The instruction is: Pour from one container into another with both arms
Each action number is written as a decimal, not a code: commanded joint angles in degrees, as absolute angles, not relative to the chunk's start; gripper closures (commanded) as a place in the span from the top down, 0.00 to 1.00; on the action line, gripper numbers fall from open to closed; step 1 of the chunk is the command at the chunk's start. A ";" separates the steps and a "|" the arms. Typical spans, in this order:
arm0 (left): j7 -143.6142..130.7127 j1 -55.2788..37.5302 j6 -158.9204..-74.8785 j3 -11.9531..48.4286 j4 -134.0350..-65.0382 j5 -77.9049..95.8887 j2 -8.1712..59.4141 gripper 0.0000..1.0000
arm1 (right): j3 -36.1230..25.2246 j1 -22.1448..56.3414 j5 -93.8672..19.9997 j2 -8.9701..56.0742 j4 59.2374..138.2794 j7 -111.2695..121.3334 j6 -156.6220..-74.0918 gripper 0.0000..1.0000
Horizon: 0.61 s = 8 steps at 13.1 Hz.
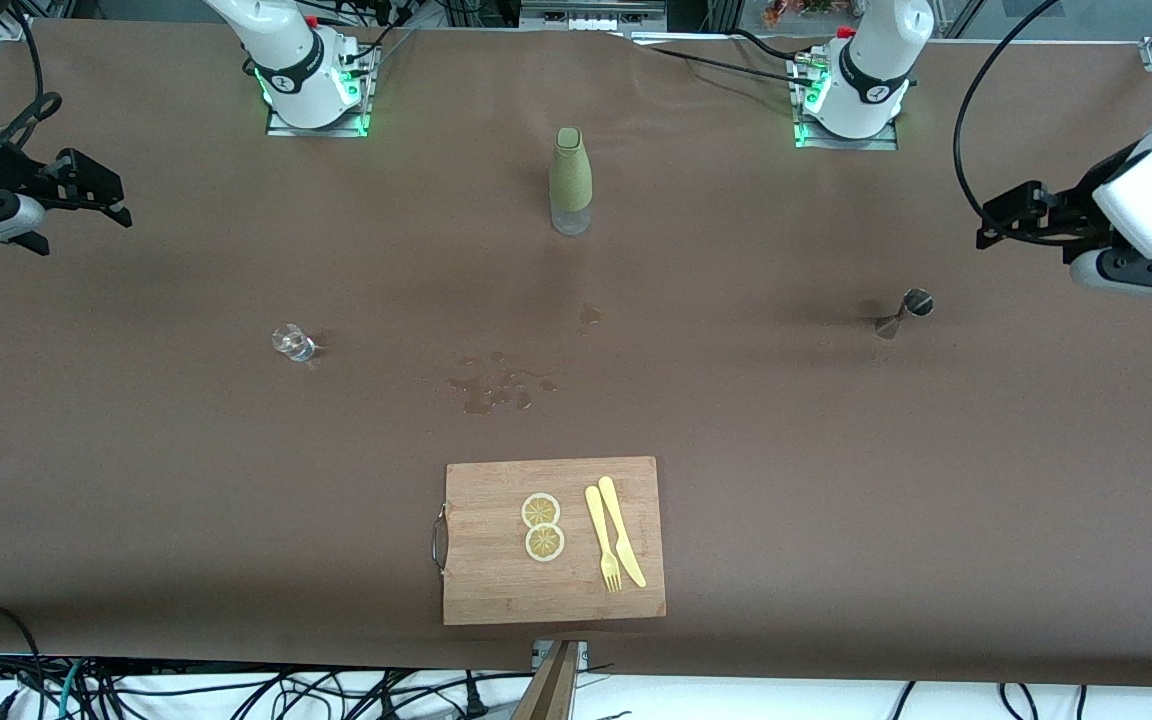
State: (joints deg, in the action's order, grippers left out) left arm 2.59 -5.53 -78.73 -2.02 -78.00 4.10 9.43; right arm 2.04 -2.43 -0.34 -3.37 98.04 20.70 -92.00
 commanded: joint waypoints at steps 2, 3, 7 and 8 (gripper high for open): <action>1.41 -5.54 -77.87 -1.49 -74.18 2.81 11.34 1.00 | 2.02 -1.85 1.24 -0.97 91.93 18.55 -88.68 0.99; 1.23 -5.62 -77.87 -1.49 -74.44 2.90 10.99 1.00 | 2.02 -1.85 0.97 -0.62 91.76 18.55 -88.68 0.99; 1.40 -6.33 -77.78 -1.76 -76.11 2.90 10.28 1.00 | 2.29 -0.36 0.26 -0.35 91.67 18.54 -88.77 0.99; 1.93 -6.15 -77.78 -1.76 -75.50 2.81 10.81 1.00 | 2.20 -0.35 0.18 -0.35 91.58 18.37 -88.77 0.99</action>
